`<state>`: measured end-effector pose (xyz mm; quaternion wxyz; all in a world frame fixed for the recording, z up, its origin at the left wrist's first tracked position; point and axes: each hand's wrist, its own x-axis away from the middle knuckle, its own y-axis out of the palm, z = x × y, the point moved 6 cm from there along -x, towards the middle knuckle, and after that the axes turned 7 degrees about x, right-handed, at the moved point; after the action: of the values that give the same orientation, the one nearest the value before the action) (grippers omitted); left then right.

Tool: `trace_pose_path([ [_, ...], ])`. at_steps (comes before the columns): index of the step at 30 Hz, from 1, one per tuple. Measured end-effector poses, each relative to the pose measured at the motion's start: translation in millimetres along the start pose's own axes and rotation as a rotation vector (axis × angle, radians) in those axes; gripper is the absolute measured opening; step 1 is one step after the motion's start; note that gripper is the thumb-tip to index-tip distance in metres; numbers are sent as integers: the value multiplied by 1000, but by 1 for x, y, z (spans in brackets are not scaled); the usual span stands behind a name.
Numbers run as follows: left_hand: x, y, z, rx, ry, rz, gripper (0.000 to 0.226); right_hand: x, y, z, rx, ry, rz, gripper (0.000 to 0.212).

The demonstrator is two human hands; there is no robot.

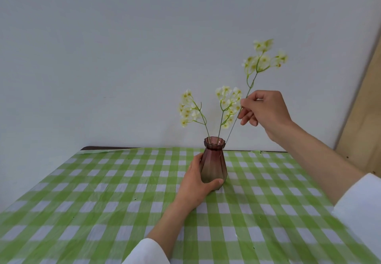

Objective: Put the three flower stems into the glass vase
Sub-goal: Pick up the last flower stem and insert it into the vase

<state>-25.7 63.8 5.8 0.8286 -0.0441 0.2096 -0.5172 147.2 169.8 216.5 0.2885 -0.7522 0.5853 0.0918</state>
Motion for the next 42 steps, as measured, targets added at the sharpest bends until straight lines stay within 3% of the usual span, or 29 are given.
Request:
trace_pose_path([
  [17, 0, -1, 1, 18, -7, 0, 94, -36, 26, -35, 195, -50, 5, 22],
  [42, 0, 0, 2, 12, 1, 10, 94, -3, 83, 11, 462, -128, -154, 23],
])
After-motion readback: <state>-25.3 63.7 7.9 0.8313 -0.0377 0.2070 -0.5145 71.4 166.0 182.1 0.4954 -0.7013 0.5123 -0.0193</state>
